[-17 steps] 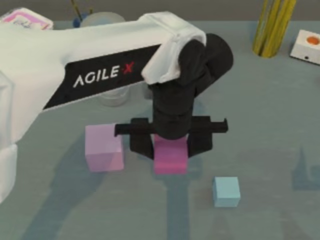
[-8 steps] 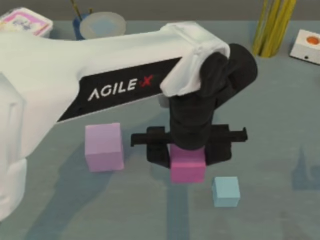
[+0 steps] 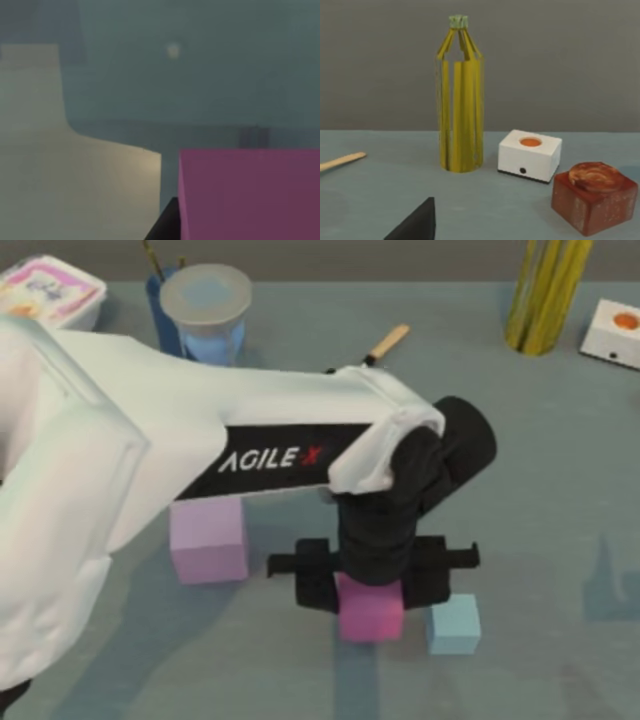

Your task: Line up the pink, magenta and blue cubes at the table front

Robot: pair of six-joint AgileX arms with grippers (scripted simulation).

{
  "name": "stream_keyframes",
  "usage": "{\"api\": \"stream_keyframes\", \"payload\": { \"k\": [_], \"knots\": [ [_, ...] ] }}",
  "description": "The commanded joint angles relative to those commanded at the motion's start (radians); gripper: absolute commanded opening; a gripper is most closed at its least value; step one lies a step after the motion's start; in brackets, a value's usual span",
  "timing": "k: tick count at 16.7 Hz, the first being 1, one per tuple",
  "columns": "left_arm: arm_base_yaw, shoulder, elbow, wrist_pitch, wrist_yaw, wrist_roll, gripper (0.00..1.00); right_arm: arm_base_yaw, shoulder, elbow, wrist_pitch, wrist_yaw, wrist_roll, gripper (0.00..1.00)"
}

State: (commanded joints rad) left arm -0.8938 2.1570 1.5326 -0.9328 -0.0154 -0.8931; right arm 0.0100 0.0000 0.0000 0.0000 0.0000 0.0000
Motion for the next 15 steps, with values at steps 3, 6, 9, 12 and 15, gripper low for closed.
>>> {"api": "stream_keyframes", "payload": {
  "k": [3, 6, 9, 12, 15],
  "knots": [
    [0.0, 0.0, 0.0, 0.0, 0.0, 0.0, 0.0, 0.0, 0.0, 0.0, 0.0, 0.0, 0.0, 1.0],
    [0.0, 0.0, 0.0, 0.0, 0.0, 0.0, 0.23, 0.0, 0.0, 0.0, 0.0, 0.0, 0.0, 1.0],
    [0.0, 0.0, 0.0, 0.0, 0.0, 0.0, 0.45, 0.0, 0.0, 0.0, 0.0, 0.0, 0.0, 1.0],
    [0.0, 0.0, 0.0, 0.0, 0.0, 0.0, 0.68, 0.0, 0.0, 0.0, 0.0, 0.0, 0.0, 1.0],
    [0.0, 0.0, 0.0, 0.0, 0.0, 0.0, 0.9, 0.0, 0.0, 0.0, 0.0, 0.0, 0.0, 1.0]
  ]
}}
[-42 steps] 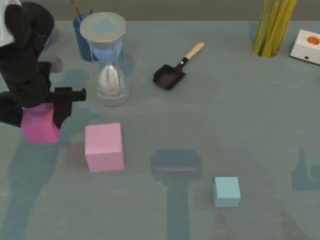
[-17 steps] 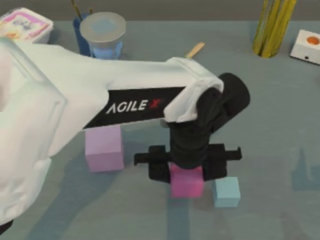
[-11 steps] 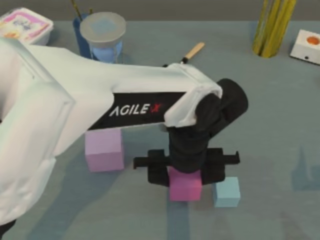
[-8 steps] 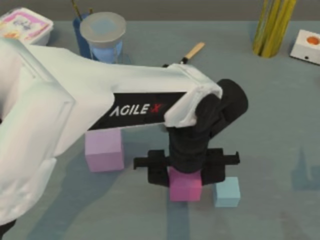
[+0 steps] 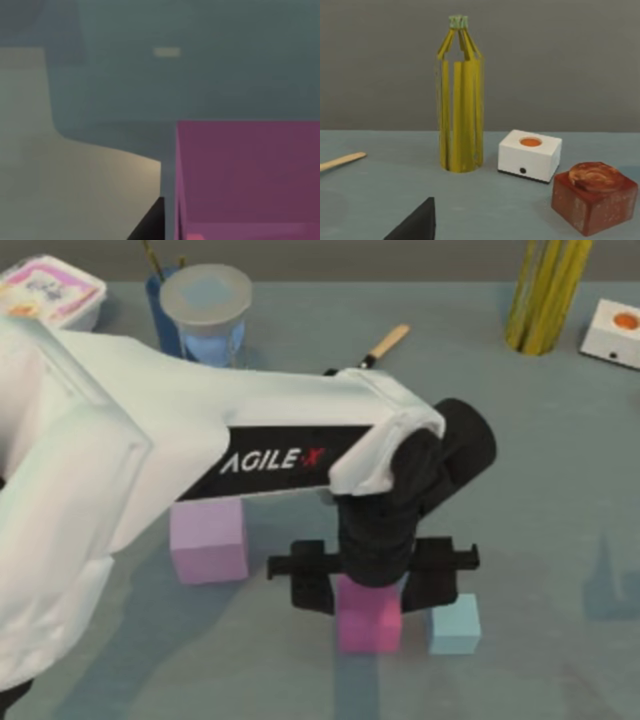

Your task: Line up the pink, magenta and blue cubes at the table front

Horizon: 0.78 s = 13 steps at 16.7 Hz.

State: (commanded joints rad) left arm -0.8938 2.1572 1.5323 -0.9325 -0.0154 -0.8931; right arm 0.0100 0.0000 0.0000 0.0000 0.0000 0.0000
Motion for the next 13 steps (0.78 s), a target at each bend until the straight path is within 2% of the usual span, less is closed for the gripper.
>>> {"api": "stream_keyframes", "payload": {
  "k": [1, 2, 13],
  "knots": [
    [0.0, 0.0, 0.0, 0.0, 0.0, 0.0, 0.98, 0.0, 0.0, 0.0, 0.0, 0.0, 0.0, 1.0],
    [0.0, 0.0, 0.0, 0.0, 0.0, 0.0, 1.0, 0.0, 0.0, 0.0, 0.0, 0.0, 0.0, 1.0],
    [0.001, -0.011, 0.035, -0.042, 0.0, -0.001, 1.0, 0.0, 0.0, 0.0, 0.0, 0.0, 0.0, 1.0]
  ]
}}
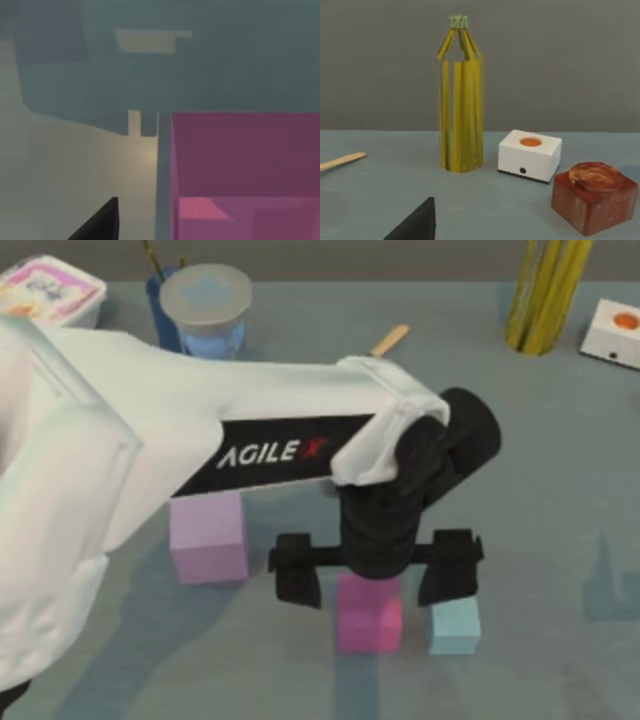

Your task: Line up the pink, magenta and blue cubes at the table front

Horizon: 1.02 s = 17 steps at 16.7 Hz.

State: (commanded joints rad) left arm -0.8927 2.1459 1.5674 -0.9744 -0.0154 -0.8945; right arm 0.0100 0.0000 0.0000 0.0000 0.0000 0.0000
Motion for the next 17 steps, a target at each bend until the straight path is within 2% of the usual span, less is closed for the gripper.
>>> {"api": "stream_keyframes", "payload": {
  "k": [5, 11, 14, 17],
  "knots": [
    [0.013, -0.054, 0.119, -0.184, 0.0, -0.005, 1.0, 0.0, 0.0, 0.0, 0.0, 0.0, 0.0, 1.0],
    [0.013, -0.062, 0.131, -0.2, -0.001, -0.002, 1.0, 0.0, 0.0, 0.0, 0.0, 0.0, 0.0, 1.0],
    [0.077, -0.08, 0.106, -0.192, 0.001, 0.054, 1.0, 0.0, 0.0, 0.0, 0.0, 0.0, 0.0, 1.0],
    [0.207, -0.108, 0.056, -0.181, 0.008, 0.154, 1.0, 0.0, 0.0, 0.0, 0.0, 0.0, 0.0, 1.0]
  ]
}}
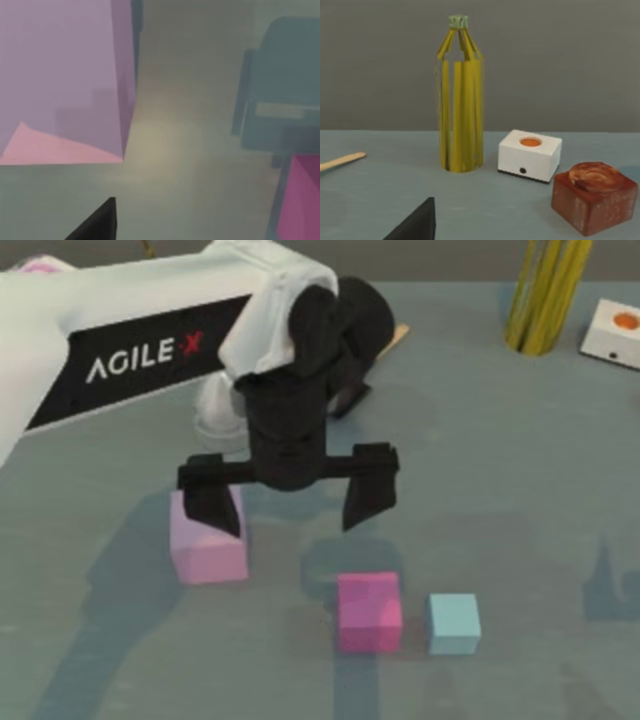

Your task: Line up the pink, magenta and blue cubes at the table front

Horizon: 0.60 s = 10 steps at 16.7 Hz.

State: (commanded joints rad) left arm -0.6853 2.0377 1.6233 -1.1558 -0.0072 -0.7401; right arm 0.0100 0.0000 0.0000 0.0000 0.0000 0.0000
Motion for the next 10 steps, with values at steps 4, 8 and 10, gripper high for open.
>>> {"api": "stream_keyframes", "payload": {
  "k": [4, 8, 10],
  "knots": [
    [0.181, -0.042, -0.069, 0.017, 0.008, 0.14, 1.0, 0.0, 0.0, 0.0, 0.0, 0.0, 0.0, 1.0],
    [0.239, -0.063, -0.091, 0.027, 0.008, 0.193, 1.0, 0.0, 0.0, 0.0, 0.0, 0.0, 0.0, 1.0],
    [0.239, -0.063, -0.091, 0.027, 0.008, 0.193, 1.0, 0.0, 0.0, 0.0, 0.0, 0.0, 0.0, 1.0]
  ]
}}
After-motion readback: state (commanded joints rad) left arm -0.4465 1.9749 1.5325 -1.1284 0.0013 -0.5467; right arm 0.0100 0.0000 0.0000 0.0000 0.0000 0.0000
